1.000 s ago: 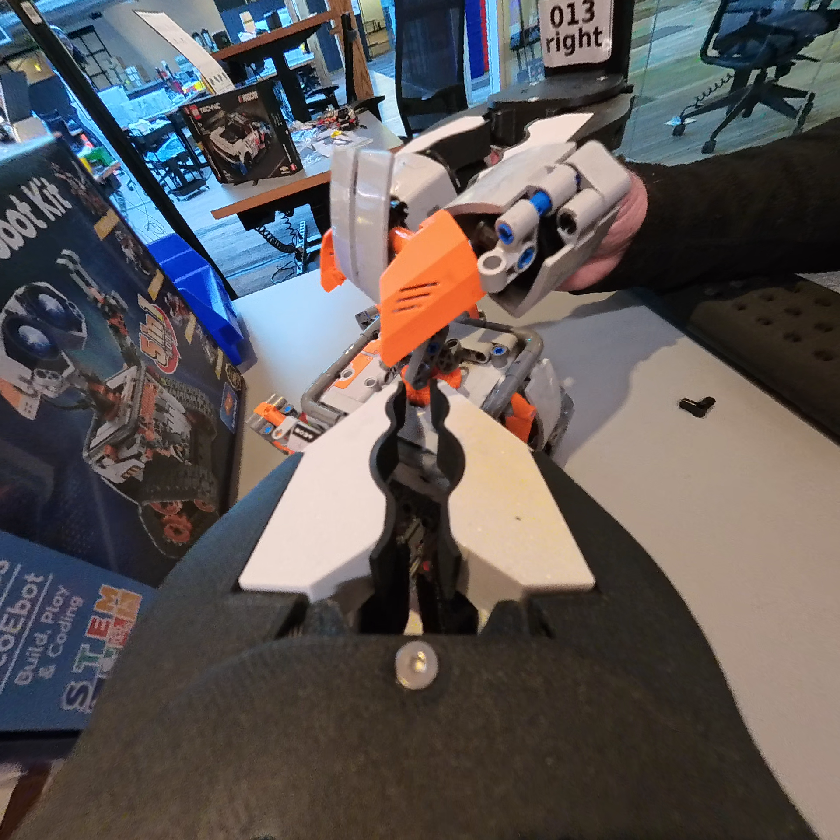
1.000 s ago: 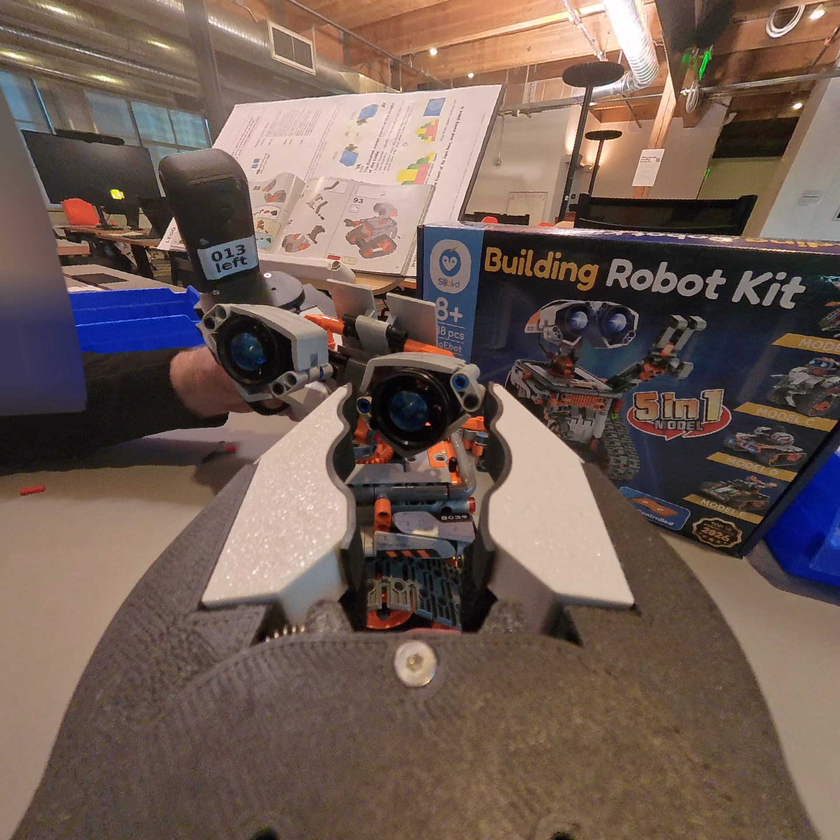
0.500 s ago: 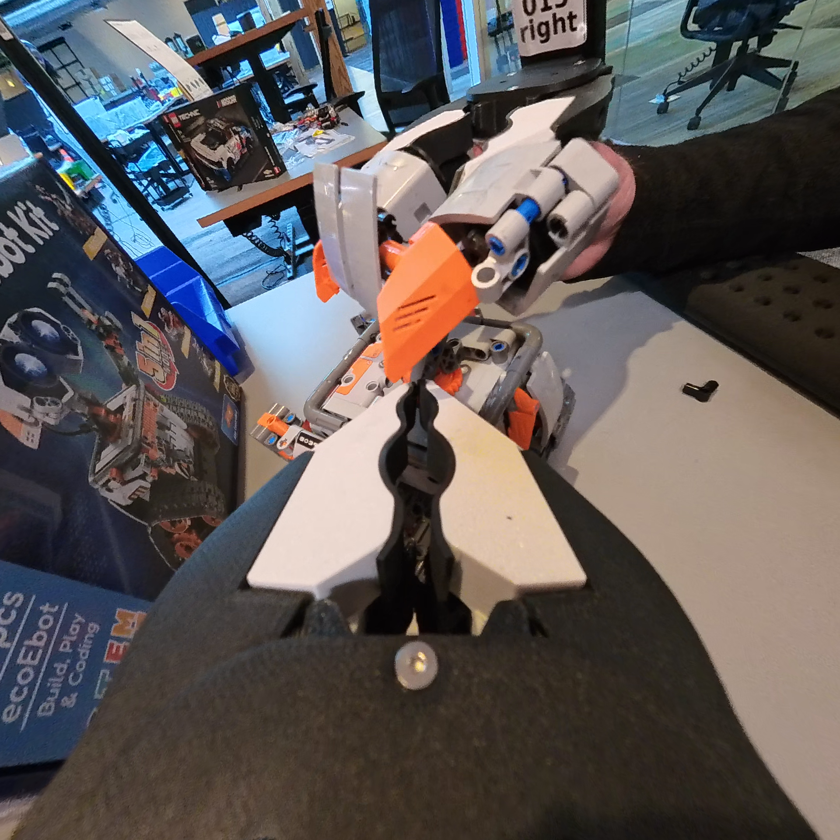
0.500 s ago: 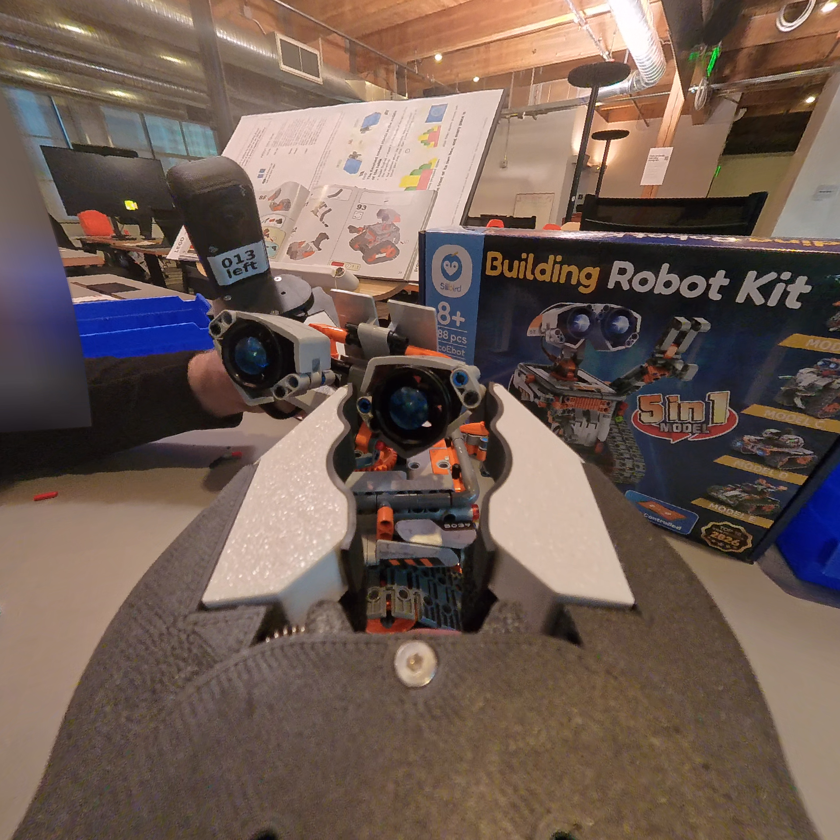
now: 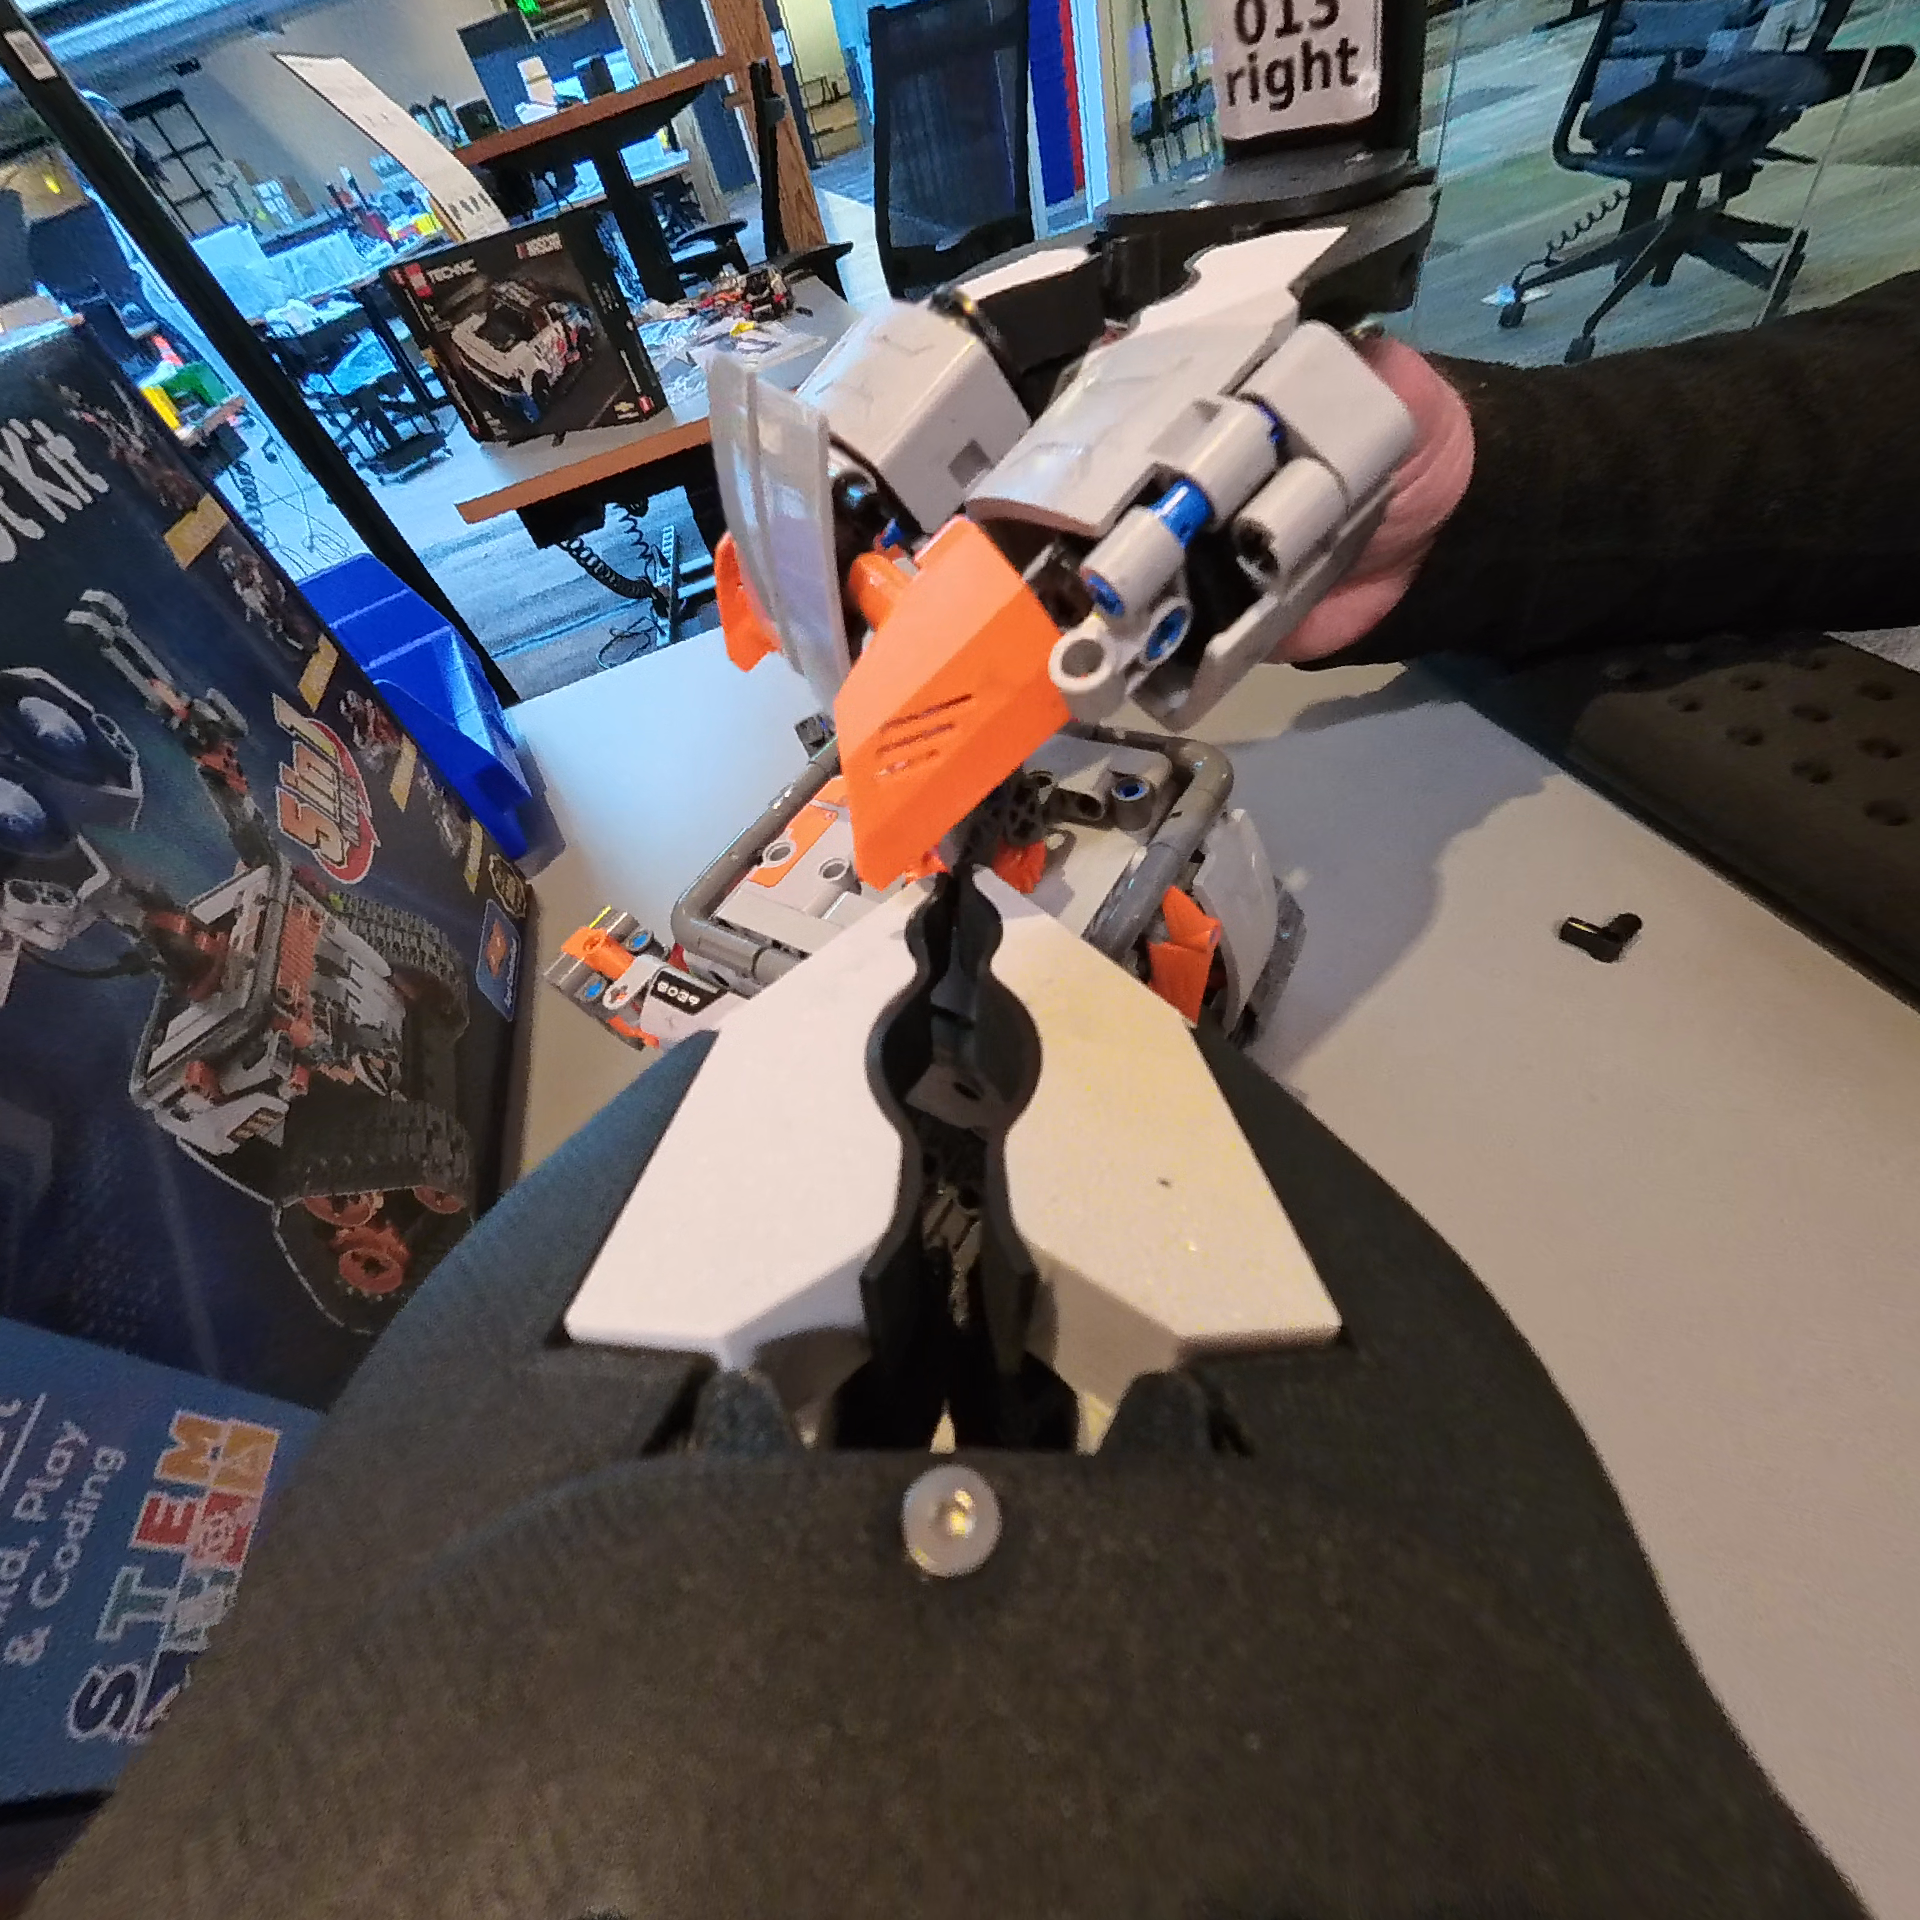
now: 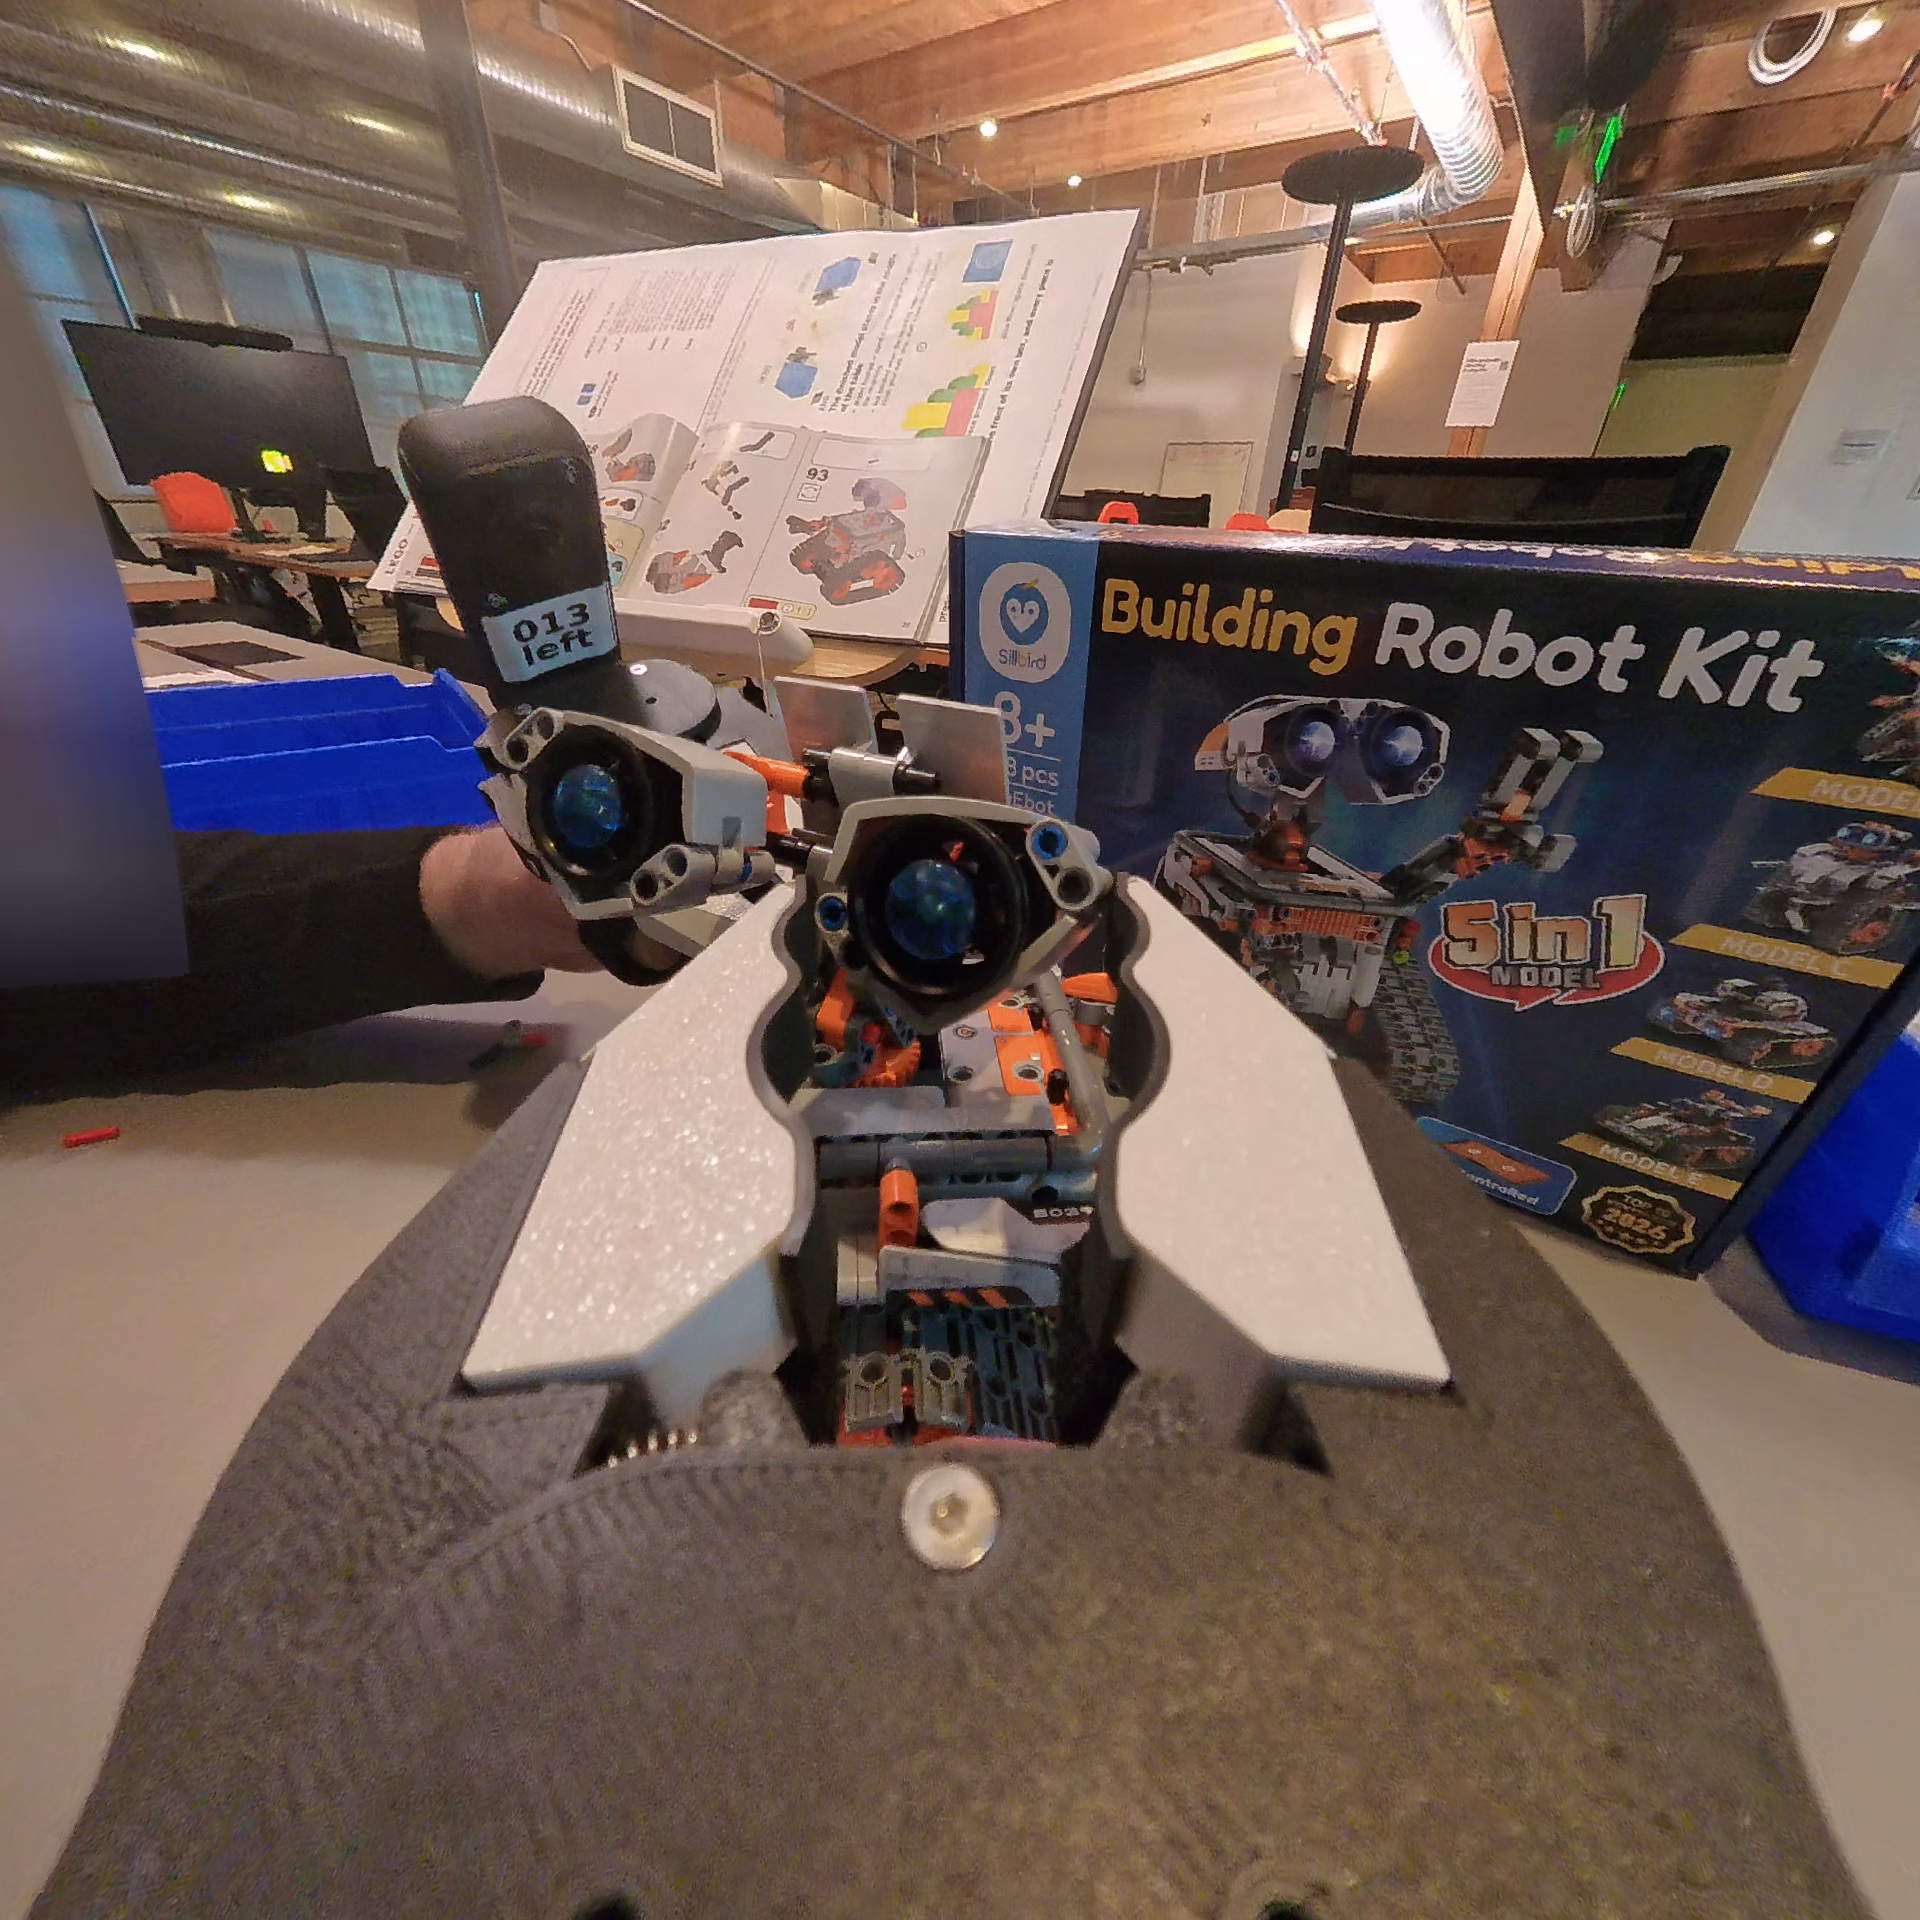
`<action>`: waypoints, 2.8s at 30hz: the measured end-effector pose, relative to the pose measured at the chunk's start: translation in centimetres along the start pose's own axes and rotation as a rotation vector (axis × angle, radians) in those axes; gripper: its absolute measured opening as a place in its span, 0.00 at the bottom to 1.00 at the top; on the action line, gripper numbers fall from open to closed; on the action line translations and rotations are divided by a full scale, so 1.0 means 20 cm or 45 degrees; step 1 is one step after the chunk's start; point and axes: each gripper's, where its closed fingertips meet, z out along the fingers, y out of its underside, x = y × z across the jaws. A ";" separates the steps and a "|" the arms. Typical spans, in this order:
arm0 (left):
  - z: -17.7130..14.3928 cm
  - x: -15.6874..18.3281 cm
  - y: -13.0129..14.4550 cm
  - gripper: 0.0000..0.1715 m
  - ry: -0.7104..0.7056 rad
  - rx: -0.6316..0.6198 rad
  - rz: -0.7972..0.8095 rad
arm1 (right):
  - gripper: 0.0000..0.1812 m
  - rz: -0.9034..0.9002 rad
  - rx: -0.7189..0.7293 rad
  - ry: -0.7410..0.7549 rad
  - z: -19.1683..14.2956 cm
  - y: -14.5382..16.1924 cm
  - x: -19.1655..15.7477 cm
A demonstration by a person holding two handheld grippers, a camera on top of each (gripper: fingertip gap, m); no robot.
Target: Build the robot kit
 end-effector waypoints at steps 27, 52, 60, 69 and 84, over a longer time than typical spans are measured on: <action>0.03 0.00 -0.01 0.05 0.118 0.054 -0.109 | 0.30 0.022 -0.002 0.036 0.00 0.01 0.02; 0.05 -0.01 -0.03 0.10 -0.055 0.094 0.013 | 0.30 -0.013 -0.027 0.078 -0.02 0.02 0.03; 0.06 -0.03 -0.03 0.05 -0.105 0.108 0.013 | 0.30 -0.023 -0.044 0.067 -0.02 0.02 0.03; 0.06 -0.04 -0.03 0.04 -0.144 0.128 -0.012 | 0.32 0.057 -0.095 0.062 -0.05 0.06 0.04; 0.07 -0.04 -0.03 0.04 -0.269 0.019 0.212 | 0.13 -0.109 -0.442 0.079 0.08 0.26 -0.09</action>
